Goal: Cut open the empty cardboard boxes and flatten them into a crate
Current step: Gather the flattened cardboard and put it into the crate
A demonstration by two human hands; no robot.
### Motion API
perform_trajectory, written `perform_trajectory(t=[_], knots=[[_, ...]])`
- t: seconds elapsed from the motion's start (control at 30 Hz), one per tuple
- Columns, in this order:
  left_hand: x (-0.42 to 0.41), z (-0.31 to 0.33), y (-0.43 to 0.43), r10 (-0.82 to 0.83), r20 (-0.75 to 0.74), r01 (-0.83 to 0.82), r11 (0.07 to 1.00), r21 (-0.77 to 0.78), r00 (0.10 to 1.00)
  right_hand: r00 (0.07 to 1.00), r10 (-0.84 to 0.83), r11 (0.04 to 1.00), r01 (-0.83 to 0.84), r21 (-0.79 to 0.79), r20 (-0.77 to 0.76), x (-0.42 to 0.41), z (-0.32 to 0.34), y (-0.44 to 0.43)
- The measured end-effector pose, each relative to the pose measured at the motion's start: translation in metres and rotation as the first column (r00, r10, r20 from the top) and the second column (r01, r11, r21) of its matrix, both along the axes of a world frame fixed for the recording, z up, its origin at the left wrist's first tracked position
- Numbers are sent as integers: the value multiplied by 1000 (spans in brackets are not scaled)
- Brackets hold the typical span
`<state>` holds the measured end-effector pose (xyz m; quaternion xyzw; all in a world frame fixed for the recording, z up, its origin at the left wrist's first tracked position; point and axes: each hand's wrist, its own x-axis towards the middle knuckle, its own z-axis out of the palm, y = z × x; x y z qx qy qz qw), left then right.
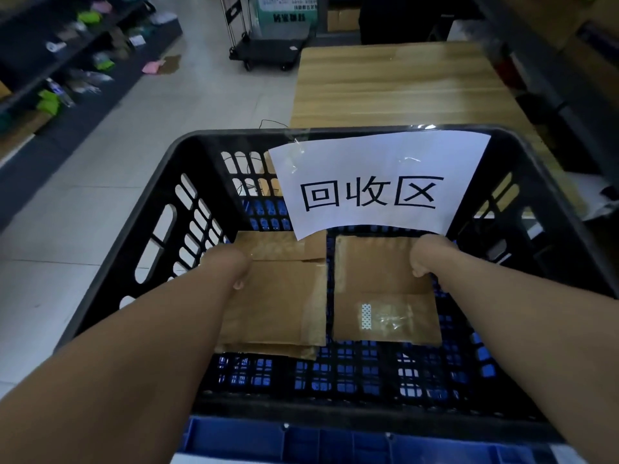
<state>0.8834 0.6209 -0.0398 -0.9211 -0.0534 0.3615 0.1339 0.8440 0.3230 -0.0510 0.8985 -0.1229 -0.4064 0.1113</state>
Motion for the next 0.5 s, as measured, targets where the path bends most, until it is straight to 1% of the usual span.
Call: perform_trajectory(t=[0.03, 0.1, 0.13, 0.17, 0.23, 0.27, 0.33, 0.37, 0.4, 0.5], knots=[[2, 7, -3, -36, 25, 36, 999, -12, 999, 999, -3, 999, 2, 36, 37, -1, 9, 2], [0, 24, -14, -74, 108, 83, 993, -83, 991, 998, -65, 997, 63, 42, 26, -3, 29, 8], [-1, 33, -20, -91, 157, 111, 986, -125, 983, 992, -117, 992, 115, 58, 44, -1, 41, 12], [-4, 44, -27, -106, 205, 141, 977, -162, 973, 987, -138, 987, 130, 91, 86, -1, 52, 15], [-11, 69, -45, -163, 271, 224, 951, -212, 949, 983, -110, 987, 90, 132, 146, -5, 77, 20], [-16, 83, -54, -206, 307, 283, 930, -235, 929, 975, -80, 988, 50, 144, 210, -6, 89, 21], [-26, 107, -70, -282, 368, 396, 873, -284, 886, 929, -18, 985, -46, 165, 370, -17, 113, 22], [-31, 118, -78, -292, 395, 426, 850, -311, 871, 900, -20, 982, -65, 179, 436, -26, 126, 20], [-37, 128, -86, -293, 422, 449, 826, -341, 858, 869, -32, 978, -73, 193, 494, -36, 139, 19], [-61, 160, -115, -339, 506, 554, 748, -367, 793, 780, -48, 986, -63, 154, 624, -78, 176, 10]])
